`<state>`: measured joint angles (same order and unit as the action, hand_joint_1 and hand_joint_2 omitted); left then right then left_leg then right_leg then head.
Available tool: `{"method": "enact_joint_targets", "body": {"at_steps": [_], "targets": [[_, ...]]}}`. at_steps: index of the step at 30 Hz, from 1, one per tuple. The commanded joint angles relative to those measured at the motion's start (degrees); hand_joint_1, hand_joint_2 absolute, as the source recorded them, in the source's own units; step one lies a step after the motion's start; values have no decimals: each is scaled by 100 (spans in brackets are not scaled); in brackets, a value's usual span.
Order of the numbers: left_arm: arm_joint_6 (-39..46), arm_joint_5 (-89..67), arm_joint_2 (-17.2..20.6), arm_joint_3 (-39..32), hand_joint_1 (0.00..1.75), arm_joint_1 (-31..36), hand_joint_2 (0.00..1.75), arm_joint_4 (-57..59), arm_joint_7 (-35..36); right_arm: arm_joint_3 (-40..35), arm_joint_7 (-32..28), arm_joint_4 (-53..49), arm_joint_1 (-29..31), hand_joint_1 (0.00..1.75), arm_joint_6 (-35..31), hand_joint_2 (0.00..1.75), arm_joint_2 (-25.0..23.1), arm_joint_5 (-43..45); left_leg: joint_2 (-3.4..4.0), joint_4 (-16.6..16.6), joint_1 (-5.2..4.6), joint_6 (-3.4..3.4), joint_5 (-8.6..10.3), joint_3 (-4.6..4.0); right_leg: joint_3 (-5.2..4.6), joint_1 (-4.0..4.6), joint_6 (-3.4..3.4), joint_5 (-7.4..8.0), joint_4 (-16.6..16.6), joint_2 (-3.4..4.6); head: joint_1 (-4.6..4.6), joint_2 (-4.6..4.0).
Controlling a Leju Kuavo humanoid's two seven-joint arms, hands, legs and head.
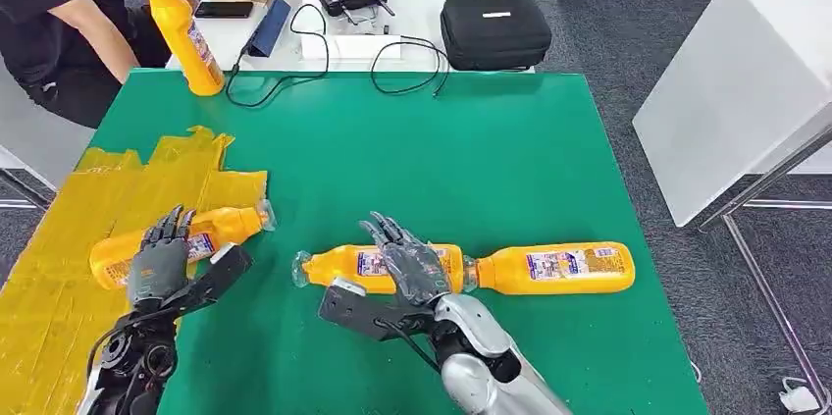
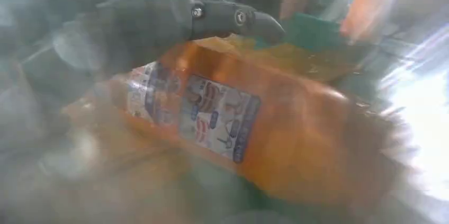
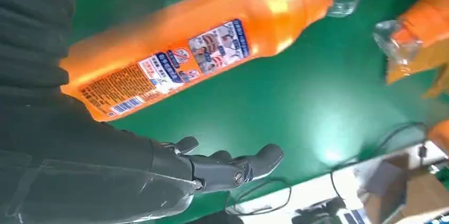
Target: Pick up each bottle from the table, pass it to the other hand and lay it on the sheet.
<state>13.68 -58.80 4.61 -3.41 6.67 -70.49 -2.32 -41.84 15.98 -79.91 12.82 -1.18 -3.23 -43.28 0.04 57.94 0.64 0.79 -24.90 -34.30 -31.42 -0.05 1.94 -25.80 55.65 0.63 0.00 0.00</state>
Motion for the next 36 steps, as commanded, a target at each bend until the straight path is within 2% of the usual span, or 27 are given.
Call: {"method": "enact_joint_targets", "body": {"at_steps": [1,5,9,11,16,19,26,32,36], "targets": [[15,241,-62,-115,0,107,0,271,-134,-32,66,586,286,0,61,175,-10,-40,4,-6,-4,-1,-1,20,16,-3,-1,0,-3,-1,0,0],[304,1499,-547,-532,0,-215,0,-638,-952,85,141,703,296,0,89,175,-4,-209,7,-3,-2,1,-4,18,16,-1,0,0,-3,2,0,0],[117,2942,-1048,-815,0,-605,0,-1707,-1442,127,185,714,204,0,104,175,70,-347,2,2,-2,4,-8,14,16,-1,3,-6,-2,-4,2,0],[-25,3416,-1164,-820,0,-760,0,-2094,-1557,122,221,748,188,0,108,175,110,-438,2,2,-2,4,-10,16,19,-1,3,-7,-4,-4,2,0],[-221,3893,-1270,-636,0,-1027,0,-2694,-1733,30,478,1073,389,0,188,175,202,-966,5,1,-2,0,-4,7,7,-1,0,0,-4,1,2,0],[-242,3979,-1338,-449,0,-1021,0,-2977,-1711,73,595,1272,549,0,316,175,99,-1142,8,0,-4,-1,-5,13,10,-2,-1,0,-2,2,0,0],[-274,4189,-1309,-338,0,-1006,0,-3015,-1756,68,600,1959,712,0,526,175,-61,-1279,3,-2,-2,-1,-2,14,10,-1,-1,0,-3,-1,0,0],[-304,4230,-1289,-252,0,-919,0,-3054,-1602,29,662,2076,780,0,669,175,-120,-1304,2,0,-2,-1,-4,17,14,-1,-1,-3,1,-4,0,0],[-345,4359,-1265,-91,0,-888,0,-2913,-1687,173,509,3244,985,0,545,175,-341,-1293,-1,-7,-1,-1,0,23,21,-1,-1,0,-8,-6,0,0]]}}
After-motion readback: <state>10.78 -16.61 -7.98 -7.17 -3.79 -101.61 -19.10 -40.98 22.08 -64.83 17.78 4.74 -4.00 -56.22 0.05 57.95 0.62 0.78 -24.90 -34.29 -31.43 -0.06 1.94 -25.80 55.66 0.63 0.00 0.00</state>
